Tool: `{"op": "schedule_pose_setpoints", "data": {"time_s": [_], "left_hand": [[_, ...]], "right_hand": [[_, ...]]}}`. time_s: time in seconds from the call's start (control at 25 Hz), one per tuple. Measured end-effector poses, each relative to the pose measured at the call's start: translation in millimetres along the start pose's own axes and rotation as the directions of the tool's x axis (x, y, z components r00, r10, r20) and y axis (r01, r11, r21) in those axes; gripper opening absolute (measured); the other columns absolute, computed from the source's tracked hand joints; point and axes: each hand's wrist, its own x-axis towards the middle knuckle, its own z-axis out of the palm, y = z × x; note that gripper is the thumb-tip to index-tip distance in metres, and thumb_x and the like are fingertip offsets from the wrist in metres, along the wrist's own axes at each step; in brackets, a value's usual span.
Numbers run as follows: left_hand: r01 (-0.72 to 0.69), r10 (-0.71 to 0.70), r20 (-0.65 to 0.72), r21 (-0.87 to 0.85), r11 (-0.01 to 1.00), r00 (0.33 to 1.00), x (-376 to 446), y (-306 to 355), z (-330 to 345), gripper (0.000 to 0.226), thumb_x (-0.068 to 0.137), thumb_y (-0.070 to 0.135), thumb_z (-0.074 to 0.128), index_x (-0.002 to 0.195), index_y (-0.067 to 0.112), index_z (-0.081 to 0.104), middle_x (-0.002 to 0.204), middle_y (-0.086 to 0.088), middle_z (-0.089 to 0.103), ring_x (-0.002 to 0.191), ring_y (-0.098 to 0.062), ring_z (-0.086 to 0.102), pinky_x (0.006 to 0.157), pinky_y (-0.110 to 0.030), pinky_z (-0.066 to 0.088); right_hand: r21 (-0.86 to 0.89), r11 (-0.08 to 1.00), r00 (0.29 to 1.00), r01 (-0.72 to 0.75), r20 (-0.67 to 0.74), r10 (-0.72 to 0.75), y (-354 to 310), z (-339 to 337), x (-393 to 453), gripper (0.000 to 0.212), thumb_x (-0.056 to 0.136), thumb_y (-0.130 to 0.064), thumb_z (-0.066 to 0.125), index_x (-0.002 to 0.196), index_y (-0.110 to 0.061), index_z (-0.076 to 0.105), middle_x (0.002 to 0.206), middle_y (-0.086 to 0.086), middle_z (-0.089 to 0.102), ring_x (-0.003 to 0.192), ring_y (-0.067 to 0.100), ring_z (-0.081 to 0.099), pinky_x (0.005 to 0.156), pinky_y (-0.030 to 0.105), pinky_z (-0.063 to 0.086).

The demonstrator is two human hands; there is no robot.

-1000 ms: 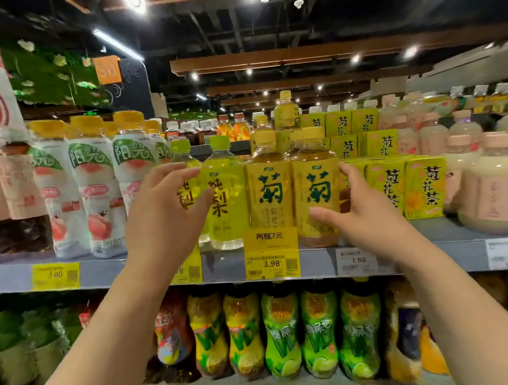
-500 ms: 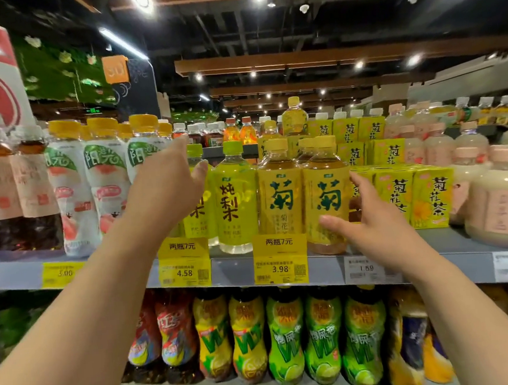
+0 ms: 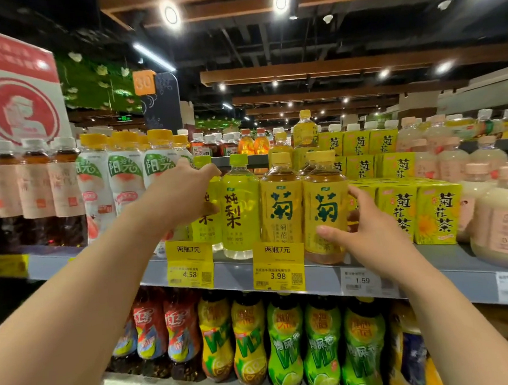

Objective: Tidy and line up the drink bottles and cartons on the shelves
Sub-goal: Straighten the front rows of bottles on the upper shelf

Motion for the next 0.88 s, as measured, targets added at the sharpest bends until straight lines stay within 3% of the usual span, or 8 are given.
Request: {"op": "schedule_pose_setpoints", "data": {"time_s": [0.12, 0.24, 0.48, 0.6, 0.72, 0.8, 0.88], "left_hand": [[-0.004, 0.004, 0.039, -0.009, 1.0, 0.999, 2.3, 2.4, -4.7, 0.07, 0.083, 0.048, 0.07, 0.139, 0.029, 0.033, 0.116, -0.016, 0.051, 0.079, -0.022, 0.057, 0.068, -0.035, 0.052], [-0.004, 0.006, 0.03, -0.07, 0.998, 1.0, 5.0, 5.7, -7.4, 0.062, 0.085, 0.042, 0.071, 0.134, 0.028, 0.037, 0.092, -0.003, 0.054, 0.064, -0.014, 0.06, 0.061, -0.034, 0.053], [-0.03, 0.03, 0.007, -0.019, 0.999, 1.0, 1.4, -0.4, -16.5, 0.058, 0.082, 0.055, 0.067, 0.131, 0.036, 0.043, 0.099, -0.002, 0.058, 0.082, -0.019, 0.057, 0.076, -0.039, 0.056], [-0.02, 0.021, -0.024, 0.062, 0.998, 0.999, -4.4, 0.2, -24.5, 0.055, 0.081, 0.064, 0.062, 0.129, 0.042, 0.047, 0.089, 0.005, 0.05, 0.081, -0.018, 0.052, 0.072, -0.035, 0.054], [-0.012, 0.014, -0.044, 0.056, 0.998, 0.999, -7.4, -2.8, -31.8, 0.053, 0.079, 0.068, 0.061, 0.127, 0.047, 0.049, 0.086, 0.01, 0.05, 0.082, -0.016, 0.051, 0.069, -0.032, 0.05], [-0.021, 0.022, -0.057, 0.032, 0.999, 0.998, -6.5, -5.7, -29.5, 0.052, 0.08, 0.069, 0.06, 0.127, 0.048, 0.05, 0.088, 0.011, 0.054, 0.083, -0.015, 0.05, 0.072, -0.034, 0.052], [-0.035, 0.034, -0.064, -0.009, 0.999, 0.997, -5.3, -9.6, -21.9, 0.053, 0.081, 0.069, 0.058, 0.129, 0.05, 0.048, 0.105, 0.005, 0.063, 0.082, -0.015, 0.051, 0.075, -0.037, 0.055]], "right_hand": [[0.019, 1.0, 1.0, 0.015, -0.024, -0.014, 5.7, 4.6, -0.9, 0.093, 0.08, -0.055, 0.069, 0.152, -0.03, 0.015, 0.114, -0.012, 0.06, 0.093, 0.01, 0.054, 0.077, 0.025, 0.039], [0.015, 1.0, 1.0, 0.017, -0.007, -0.017, 8.9, 5.3, -0.5, 0.093, 0.081, -0.057, 0.066, 0.153, -0.03, 0.013, 0.107, -0.013, 0.059, 0.093, 0.014, 0.059, 0.075, 0.028, 0.042], [-0.022, 0.999, 0.999, 0.047, 0.022, -0.047, 11.8, 3.4, 0.8, 0.094, 0.083, -0.057, 0.062, 0.154, -0.03, 0.007, 0.103, -0.009, 0.056, 0.094, 0.018, 0.06, 0.079, 0.03, 0.047], [-0.009, 0.999, 0.997, 0.051, 0.058, -0.051, 12.9, -1.8, 3.7, 0.093, 0.084, -0.054, 0.063, 0.154, -0.031, 0.006, 0.099, -0.016, 0.053, 0.091, 0.015, 0.06, 0.079, 0.029, 0.046], [0.008, 0.998, 0.995, 0.054, 0.084, -0.055, 15.0, -3.3, 4.6, 0.091, 0.085, -0.051, 0.064, 0.154, -0.031, 0.008, 0.09, -0.028, 0.048, 0.081, 0.003, 0.056, 0.068, 0.021, 0.044], [0.013, 0.999, 0.996, 0.034, 0.083, -0.035, 14.9, -3.4, 4.2, 0.092, 0.083, -0.053, 0.065, 0.154, -0.032, 0.009, 0.103, -0.022, 0.055, 0.084, 0.001, 0.056, 0.064, 0.015, 0.042], [0.058, 0.998, 1.0, 0.017, -0.02, -0.016, 11.9, -3.8, 4.0, 0.093, 0.079, -0.058, 0.065, 0.154, -0.031, 0.016, 0.132, -0.007, 0.055, 0.104, 0.01, 0.057, 0.082, 0.024, 0.048]]}}
